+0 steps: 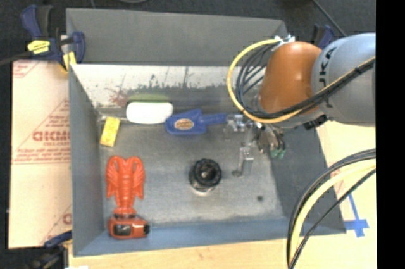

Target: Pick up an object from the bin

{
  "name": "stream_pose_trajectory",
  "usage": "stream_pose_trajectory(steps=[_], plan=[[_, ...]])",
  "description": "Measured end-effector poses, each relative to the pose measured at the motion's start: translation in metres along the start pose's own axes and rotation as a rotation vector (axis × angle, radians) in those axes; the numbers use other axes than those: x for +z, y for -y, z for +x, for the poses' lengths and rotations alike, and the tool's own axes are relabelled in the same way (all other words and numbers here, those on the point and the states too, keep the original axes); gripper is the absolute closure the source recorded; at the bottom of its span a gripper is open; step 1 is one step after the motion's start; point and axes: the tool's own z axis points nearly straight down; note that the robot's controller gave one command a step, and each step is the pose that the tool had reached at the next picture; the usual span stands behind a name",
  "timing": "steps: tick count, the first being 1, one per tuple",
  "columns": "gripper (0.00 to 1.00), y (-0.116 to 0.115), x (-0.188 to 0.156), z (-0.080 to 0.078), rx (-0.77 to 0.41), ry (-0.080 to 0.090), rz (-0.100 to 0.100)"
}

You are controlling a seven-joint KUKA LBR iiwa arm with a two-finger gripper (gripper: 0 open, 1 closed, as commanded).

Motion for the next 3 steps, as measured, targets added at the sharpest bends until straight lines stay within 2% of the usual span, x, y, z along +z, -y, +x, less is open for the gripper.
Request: stream_pose_trajectory(steps=[1, 2, 3], plan=[[0.00, -0.027, 0.018, 0.012, -0.086, -0.005, 0.003], [0.00, -0.074, 0.038, 0.017, -0.127, -0.002, -0.003], [1.00, -0.073, 0.040, 0.052, -0.186, -0.002, -0.001]])
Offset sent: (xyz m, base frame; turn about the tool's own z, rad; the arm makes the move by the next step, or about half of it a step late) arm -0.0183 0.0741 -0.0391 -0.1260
